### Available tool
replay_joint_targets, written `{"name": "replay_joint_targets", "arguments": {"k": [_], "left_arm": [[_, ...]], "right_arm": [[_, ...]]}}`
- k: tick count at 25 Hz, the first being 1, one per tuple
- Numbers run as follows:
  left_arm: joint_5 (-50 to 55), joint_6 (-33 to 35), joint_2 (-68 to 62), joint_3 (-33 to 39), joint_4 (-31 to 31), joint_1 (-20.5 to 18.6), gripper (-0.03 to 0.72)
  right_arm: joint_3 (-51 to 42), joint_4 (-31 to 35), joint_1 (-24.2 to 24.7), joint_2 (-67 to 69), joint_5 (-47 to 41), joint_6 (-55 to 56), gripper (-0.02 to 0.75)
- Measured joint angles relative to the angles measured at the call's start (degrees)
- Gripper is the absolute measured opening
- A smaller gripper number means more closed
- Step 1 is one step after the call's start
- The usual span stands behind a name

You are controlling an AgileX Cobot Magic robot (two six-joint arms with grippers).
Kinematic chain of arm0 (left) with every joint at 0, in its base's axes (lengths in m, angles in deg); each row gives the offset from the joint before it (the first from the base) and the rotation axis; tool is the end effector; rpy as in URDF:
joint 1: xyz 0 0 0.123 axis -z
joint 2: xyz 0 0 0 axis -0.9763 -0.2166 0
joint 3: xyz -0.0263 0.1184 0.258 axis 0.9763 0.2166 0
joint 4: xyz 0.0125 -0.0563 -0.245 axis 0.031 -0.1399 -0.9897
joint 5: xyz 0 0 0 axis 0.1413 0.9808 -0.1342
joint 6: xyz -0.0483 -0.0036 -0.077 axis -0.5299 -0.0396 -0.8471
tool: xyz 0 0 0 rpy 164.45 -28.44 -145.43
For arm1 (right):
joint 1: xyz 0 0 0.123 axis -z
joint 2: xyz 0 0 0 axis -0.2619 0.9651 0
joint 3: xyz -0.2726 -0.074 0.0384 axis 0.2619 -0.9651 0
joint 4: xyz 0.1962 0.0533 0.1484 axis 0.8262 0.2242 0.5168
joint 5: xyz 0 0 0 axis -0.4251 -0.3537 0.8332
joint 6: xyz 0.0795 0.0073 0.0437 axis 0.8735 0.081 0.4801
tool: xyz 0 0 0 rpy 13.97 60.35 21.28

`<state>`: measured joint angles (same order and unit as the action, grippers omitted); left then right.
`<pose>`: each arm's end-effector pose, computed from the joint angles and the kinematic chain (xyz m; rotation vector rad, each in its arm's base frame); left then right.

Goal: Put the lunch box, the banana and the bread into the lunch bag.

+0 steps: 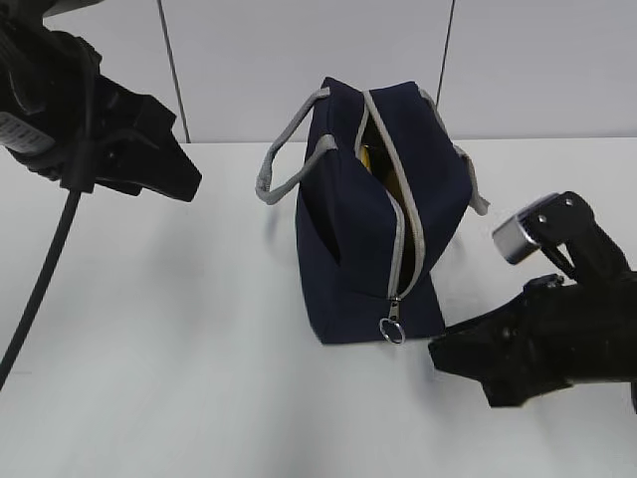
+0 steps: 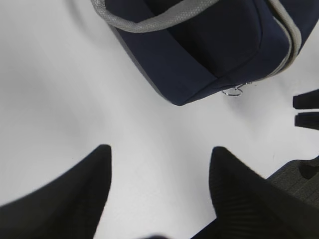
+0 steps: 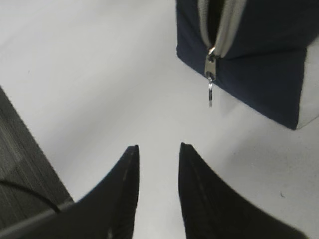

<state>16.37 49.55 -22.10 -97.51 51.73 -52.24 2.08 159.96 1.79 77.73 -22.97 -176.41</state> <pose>0.2498 -0.1416 0.3289 0.5914 2.5041 -0.4921 0.2056 0.0981 0.1888 -0.8114 2.2100 0.6527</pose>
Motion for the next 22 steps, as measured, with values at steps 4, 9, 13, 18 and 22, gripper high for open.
{"name": "replay_joint_targets", "arguments": {"k": [4,9,13,18,22], "left_arm": [[0.0,0.0,0.0,0.0,0.0,0.0,0.433],[0.1,0.0,0.0,0.0,0.0,0.0,0.427],[0.3,0.0,0.0,0.0,0.1,0.0,0.426],[0.4,0.0,0.0,0.0,0.3,0.0,0.426],[0.4,0.0,0.0,0.0,0.4,0.0,0.426]], "right_arm": [[1.3,12.0,0.0,4.5,1.3,-5.6,0.219],[1.4,13.9,0.0,6.7,2.4,-11.4,0.219],[1.4,14.0,0.0,7.2,4.4,-13.0,0.223],[1.4,14.1,0.0,9.6,8.4,-17.7,0.241],[1.5,14.2,0.0,11.1,5.9,-26.5,0.316]]}}
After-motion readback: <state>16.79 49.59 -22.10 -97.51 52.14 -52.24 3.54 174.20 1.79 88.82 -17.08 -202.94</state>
